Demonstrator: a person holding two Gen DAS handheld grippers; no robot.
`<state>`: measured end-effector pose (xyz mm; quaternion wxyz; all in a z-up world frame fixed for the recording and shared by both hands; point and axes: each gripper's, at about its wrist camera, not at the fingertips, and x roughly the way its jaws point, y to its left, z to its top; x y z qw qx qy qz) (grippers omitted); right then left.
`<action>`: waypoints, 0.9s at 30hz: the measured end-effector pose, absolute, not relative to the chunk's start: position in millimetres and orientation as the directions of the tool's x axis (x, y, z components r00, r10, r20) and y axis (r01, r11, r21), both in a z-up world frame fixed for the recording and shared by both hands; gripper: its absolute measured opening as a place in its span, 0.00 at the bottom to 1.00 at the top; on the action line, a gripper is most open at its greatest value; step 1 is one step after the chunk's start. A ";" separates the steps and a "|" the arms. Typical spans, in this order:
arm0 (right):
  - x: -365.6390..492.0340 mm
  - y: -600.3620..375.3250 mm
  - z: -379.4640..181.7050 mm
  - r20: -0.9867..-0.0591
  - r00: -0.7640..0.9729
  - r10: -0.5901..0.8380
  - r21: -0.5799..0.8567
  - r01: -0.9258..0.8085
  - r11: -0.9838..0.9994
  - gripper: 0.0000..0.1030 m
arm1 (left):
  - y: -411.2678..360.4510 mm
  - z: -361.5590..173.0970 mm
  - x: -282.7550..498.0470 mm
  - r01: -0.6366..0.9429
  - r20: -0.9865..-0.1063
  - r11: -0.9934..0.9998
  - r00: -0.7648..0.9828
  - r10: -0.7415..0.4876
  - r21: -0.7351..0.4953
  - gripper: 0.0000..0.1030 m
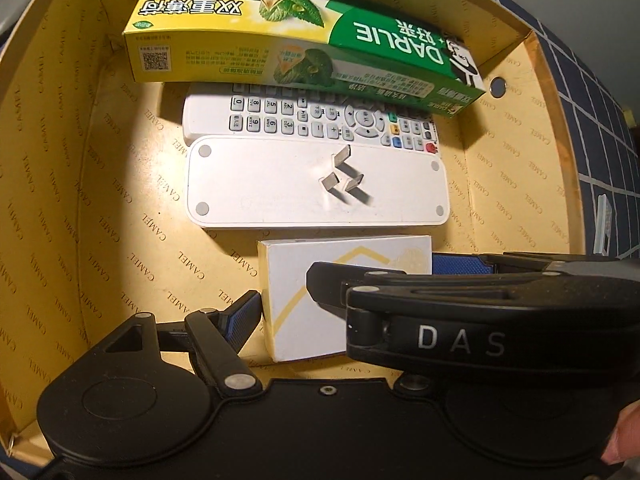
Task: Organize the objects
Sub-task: 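Lower the small white box into the cardboard box beside the plate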
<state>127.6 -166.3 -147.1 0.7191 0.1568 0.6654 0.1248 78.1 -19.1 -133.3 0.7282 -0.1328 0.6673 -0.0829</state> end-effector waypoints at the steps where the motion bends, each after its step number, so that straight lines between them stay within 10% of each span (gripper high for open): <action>1: 128.4 -166.1 -148.6 -0.918 0.081 0.387 0.391 0.032 0.920 0.72 | -18.6 -134.7 78.8 -0.056 -0.950 0.951 0.093 -0.299 -0.305 0.69; 27: 139.4 -172.1 -151.0 -0.919 0.073 0.388 0.391 0.039 0.919 0.73 | -19.0 -133.6 89.8 -0.066 -0.958 0.958 0.083 -0.273 -0.278 0.73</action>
